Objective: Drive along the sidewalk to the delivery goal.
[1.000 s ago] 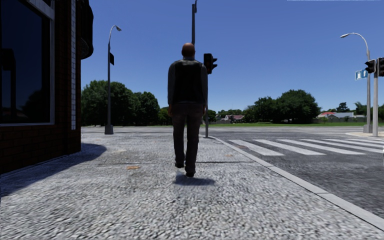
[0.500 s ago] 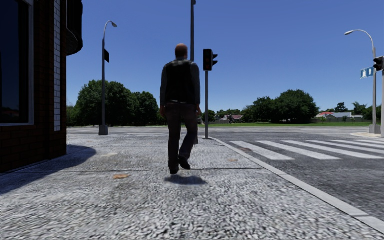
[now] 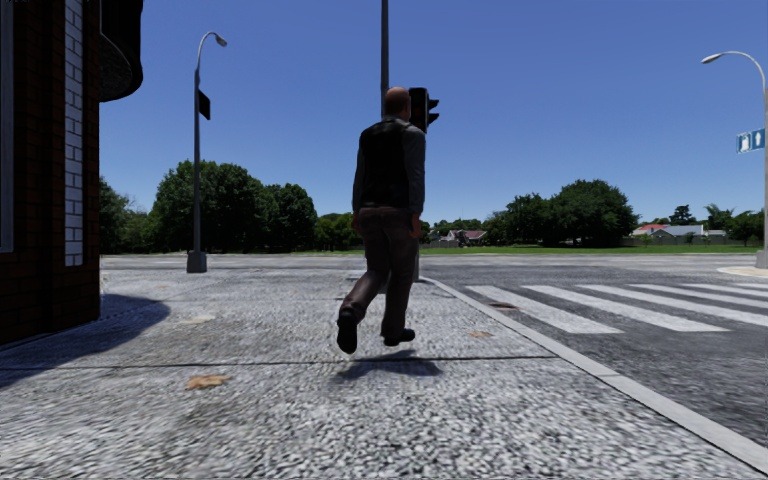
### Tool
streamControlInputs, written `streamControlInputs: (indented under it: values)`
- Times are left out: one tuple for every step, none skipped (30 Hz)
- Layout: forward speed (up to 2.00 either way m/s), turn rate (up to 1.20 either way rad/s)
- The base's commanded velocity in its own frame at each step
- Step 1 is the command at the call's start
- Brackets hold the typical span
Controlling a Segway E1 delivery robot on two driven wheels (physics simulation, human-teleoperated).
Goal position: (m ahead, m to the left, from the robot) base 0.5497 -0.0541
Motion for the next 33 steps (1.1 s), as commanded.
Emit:
streamControlInputs:
  values:
    - [1.16, 0.00]
    - [1.15, 0.00]
    - [1.15, 0.00]
    - [0.99, 0.00]
    - [0.70, 0.00]
    - [0.46, 0.00]
    - [0.46, 0.00]
    - [0.21, 0.00]
    - [0.00, 0.00]
    - [0.00, 0.00]
    - [0.00, 0.00]
    - [0.00, 0.00]
    - [0.00, 0.00]
    - [0.00, 0.00]
    - [0.00, 0.00]
    - [0.00, 0.00]
    - [0.00, 0.00]
    - [0.00, 0.00]
    - [0.00, 0.00]
    - [0.00, 0.00]
    - [0.00, 0.00]
    - [0.00, 0.00]
    - [0.00, 0.00]
    - [0.00, 0.00]
    - [0.00, 0.00]
    - [0.00, 0.00]
    - [0.00, 0.00]
    - [0.00, 0.00]
    - [0.00, 0.00]
    - [0.00, 0.00]
    - [0.00, 0.00]
    - [0.00, 0.00]
    - [0.00, 0.00]
